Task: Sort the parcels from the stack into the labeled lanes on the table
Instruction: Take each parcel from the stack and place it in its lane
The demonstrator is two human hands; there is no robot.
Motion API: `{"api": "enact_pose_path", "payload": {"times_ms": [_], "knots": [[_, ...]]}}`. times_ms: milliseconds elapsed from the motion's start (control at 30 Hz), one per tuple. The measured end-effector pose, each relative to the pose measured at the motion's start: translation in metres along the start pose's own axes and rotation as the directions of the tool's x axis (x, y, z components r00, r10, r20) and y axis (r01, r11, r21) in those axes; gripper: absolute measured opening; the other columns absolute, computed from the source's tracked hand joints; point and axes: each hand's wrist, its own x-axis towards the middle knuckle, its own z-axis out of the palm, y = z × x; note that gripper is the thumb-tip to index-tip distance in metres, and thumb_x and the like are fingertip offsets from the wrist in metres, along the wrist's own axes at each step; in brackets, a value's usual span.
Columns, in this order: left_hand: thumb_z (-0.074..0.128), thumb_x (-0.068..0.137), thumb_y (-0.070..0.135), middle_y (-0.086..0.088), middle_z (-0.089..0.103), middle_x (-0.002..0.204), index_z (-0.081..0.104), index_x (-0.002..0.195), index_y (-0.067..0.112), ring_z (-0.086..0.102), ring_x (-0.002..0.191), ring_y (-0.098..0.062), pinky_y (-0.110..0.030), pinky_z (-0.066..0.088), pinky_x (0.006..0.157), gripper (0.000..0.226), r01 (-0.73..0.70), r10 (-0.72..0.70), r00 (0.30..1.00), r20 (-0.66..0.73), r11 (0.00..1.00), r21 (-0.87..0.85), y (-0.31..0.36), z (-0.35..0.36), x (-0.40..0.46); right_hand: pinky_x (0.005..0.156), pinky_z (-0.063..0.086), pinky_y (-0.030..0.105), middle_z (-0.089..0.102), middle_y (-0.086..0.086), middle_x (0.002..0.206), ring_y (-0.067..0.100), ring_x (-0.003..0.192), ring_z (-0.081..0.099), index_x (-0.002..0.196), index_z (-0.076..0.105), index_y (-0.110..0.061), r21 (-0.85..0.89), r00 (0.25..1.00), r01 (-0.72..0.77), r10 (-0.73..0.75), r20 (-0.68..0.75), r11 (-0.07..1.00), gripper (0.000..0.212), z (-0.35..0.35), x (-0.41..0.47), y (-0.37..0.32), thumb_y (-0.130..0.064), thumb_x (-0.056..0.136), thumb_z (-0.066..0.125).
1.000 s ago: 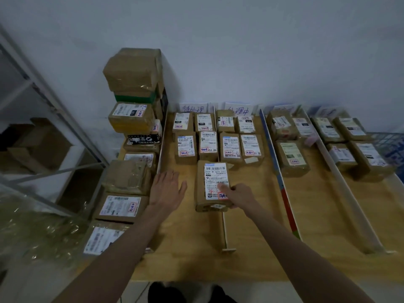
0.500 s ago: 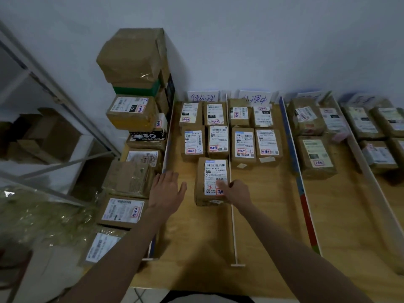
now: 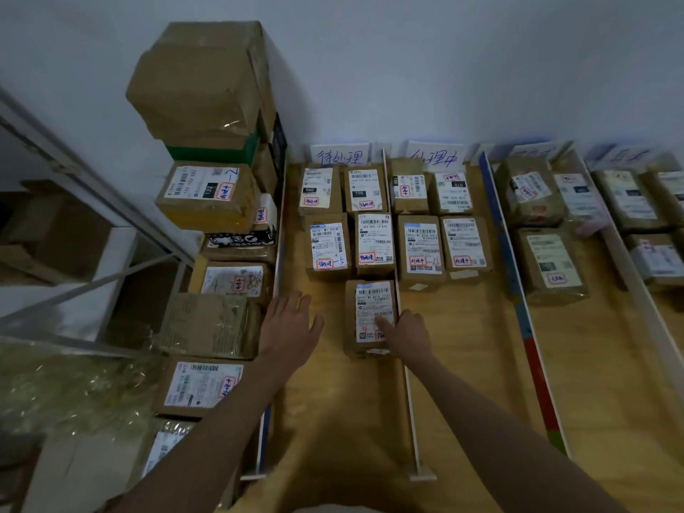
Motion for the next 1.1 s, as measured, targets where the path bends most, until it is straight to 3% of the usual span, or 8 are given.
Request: {"api": "enact_pose_path", "payload": {"times_ms": [133,367,500,667,800,933,1100], "knots": [[0.045,0.100,0.041,-0.010,0.055,0.136,0.056,0.135,0.011,0.051,0.126,-0.027,-0.043,0.029,0.115,0.048,-0.011,0.011,1.000,-0.010,1.000,-0.007,-0.001,0.001,0.001,0.093,0.053,0.046,0.052,0.014,0.126,0.032,0.114,0.058,0.127,0.047,-0.005,-0.090,0.999,-0.005,0.001,-0.042,0.996,0.055,0.005,0.001,-0.004,-0.047,0.094,0.059],[0.046,0.099,0.041,-0.011,0.057,0.131,0.058,0.131,0.009,0.054,0.122,-0.027,-0.044,0.033,0.113,0.047,-0.044,0.045,0.999,-0.011,0.999,0.019,-0.005,0.002,0.001,0.095,0.050,0.047,0.051,0.016,0.129,0.033,0.121,0.052,0.128,0.041,-0.005,-0.144,0.993,0.043,-0.057,-0.098,0.989,0.053,0.000,-0.005,-0.005,-0.044,0.096,0.057],[0.050,0.096,0.041,-0.011,0.060,0.126,0.060,0.127,0.008,0.056,0.117,-0.030,-0.046,0.038,0.109,0.046,-0.043,0.044,0.998,-0.036,0.999,0.027,-0.004,-0.006,-0.004,0.097,0.047,0.044,0.048,0.012,0.133,0.029,0.123,0.047,0.132,0.044,-0.007,-0.285,0.952,0.168,-0.230,-0.202,0.944,0.047,-0.023,-0.021,-0.008,-0.041,0.100,0.047],[0.049,0.096,0.037,-0.012,0.056,0.132,0.056,0.130,0.008,0.051,0.123,-0.030,-0.047,0.035,0.110,0.045,-0.019,0.022,0.994,-0.104,0.999,0.032,-0.006,-0.022,-0.029,0.102,0.043,0.041,0.051,0.005,0.130,0.023,0.122,0.049,0.128,0.049,-0.015,-0.452,0.827,0.309,-0.471,-0.307,0.837,0.037,-0.046,-0.047,0.001,-0.037,0.098,0.047],[0.051,0.097,0.034,-0.015,0.055,0.133,0.055,0.132,0.006,0.049,0.126,-0.033,-0.048,0.032,0.112,0.045,0.000,0.007,0.987,-0.162,0.999,0.040,-0.006,-0.033,-0.071,0.110,0.037,0.043,0.050,0.009,0.139,0.028,0.132,0.043,0.137,0.046,-0.013,-0.530,0.771,0.350,-0.558,-0.305,0.773,0.046,-0.049,-0.080,0.010,-0.038,0.099,0.045],[0.050,0.097,0.034,-0.015,0.057,0.128,0.056,0.130,0.006,0.053,0.119,-0.035,-0.048,0.040,0.104,0.043,0.037,-0.034,0.982,-0.183,0.999,0.015,-0.013,-0.035,-0.122,0.110,0.035,0.043,0.049,0.011,0.139,0.030,0.131,0.042,0.136,0.045,-0.012,-0.543,0.748,0.406,-0.609,-0.264,0.735,0.044,-0.033,-0.121,0.022,-0.035,0.098,0.047],[0.043,0.097,0.034,-0.016,0.061,0.124,0.060,0.124,0.009,0.057,0.115,-0.036,-0.050,0.043,0.103,0.041,0.134,-0.126,0.970,-0.208,0.991,0.022,-0.034,-0.030,-0.186,0.114,0.030,0.042,0.044,0.009,0.145,0.028,0.136,0.037,0.142,0.040,-0.012,-0.531,0.771,0.449,-0.612,-0.175,0.718,0.049,0.002,-0.162,0.032,-0.036,0.100,0.043]]}}
